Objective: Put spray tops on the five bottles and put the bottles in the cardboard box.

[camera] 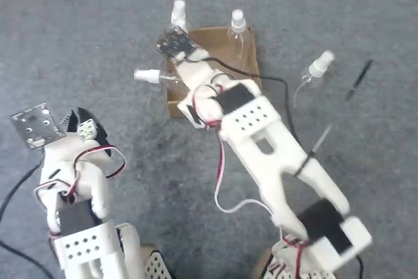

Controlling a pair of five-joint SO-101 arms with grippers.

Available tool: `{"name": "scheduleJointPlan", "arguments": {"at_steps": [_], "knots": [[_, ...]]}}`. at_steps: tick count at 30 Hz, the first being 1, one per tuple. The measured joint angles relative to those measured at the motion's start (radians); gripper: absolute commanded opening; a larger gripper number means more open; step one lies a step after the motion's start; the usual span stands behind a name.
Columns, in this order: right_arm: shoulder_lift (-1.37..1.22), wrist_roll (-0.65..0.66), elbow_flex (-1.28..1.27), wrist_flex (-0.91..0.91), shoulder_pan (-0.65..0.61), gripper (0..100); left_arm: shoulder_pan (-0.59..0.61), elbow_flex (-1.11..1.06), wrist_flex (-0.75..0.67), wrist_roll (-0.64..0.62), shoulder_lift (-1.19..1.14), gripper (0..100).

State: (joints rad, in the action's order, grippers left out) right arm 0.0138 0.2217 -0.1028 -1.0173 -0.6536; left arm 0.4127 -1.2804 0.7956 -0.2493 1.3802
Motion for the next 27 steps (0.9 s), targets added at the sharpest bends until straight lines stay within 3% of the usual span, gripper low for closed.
{"name": "scheduleJointPlan", "arguments": {"at_steps": [14,27], "knots": [[-0.423,0.166,0.367,0.0,-0.005,26.4,0.0,0.0,0.0,0.0,0.0,4],[-0.529,0.187,0.459,0.0,-0.002,26.1,0.0,0.0,0.0,0.0,0.0,4]]}}
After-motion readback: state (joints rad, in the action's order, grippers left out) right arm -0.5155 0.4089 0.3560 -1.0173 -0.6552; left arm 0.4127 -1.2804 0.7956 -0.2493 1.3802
